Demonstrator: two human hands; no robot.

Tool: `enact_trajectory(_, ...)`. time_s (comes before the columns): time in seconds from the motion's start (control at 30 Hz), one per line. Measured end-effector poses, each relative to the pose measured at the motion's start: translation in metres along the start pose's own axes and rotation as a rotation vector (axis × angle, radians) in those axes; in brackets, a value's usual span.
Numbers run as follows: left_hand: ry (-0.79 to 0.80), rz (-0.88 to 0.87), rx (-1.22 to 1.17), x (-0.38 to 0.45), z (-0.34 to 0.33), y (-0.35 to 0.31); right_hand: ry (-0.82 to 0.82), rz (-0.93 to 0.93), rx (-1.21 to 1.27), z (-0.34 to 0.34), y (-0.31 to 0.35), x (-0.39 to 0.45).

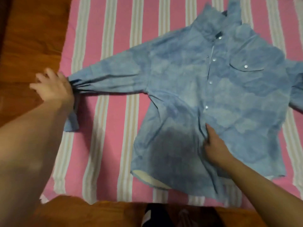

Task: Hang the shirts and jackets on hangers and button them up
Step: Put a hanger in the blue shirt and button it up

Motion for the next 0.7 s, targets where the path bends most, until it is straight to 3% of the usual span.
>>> enact_trajectory(0.13, -0.043, -0.233, -0.341, -0.045, 0.022, -0.063, 0.097, -0.072, 0.181, -0.03, 0.027, -0.013)
enact_trajectory(0.23, 0.256, -0.31, -0.748, -0.14, 0.022, -0.139, 0.033, -0.194, 0.314, -0.037, 0.028, -0.011)
enact_trajectory(0.33, 0.414, -0.402, -0.803, -0.211, 0.008, -0.186, 0.024, -0.293, 0.371, -0.027, 0.017, -0.007)
enact_trajectory(0.4, 0.393, -0.363, -0.763, -0.223, 0.002, -0.181, -0.028, -0.243, 0.249, -0.012, 0.006, 0.002)
enact_trajectory(0.47, 0.367, -0.186, -0.74, -0.221, -0.014, -0.152, -0.057, -0.123, 0.069, 0.001, -0.008, 0.009)
enact_trajectory(0.53, 0.445, 0.005, -0.704, -0.218, -0.029, -0.121, -0.087, 0.01, -0.139, 0.008, -0.029, 0.012)
enact_trajectory(0.6, 0.328, -0.038, -0.584, -0.22, -0.023, -0.111, -0.049, 0.06, -0.431, 0.008, -0.054, 0.007)
enact_trajectory(0.7, -0.062, -0.567, -0.552, -0.244, 0.011, -0.146, 0.065, 0.158, -0.743, 0.0, -0.085, -0.011)
Point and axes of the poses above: each hand's wrist, its own x-axis towards the middle knuckle, its own z-axis out of the back of the hand, y = z × x, the point moved 3 cm from there along x, towards the middle knuckle, and after that the axes turned 12 degrees about -z, right-handed, at the moved point
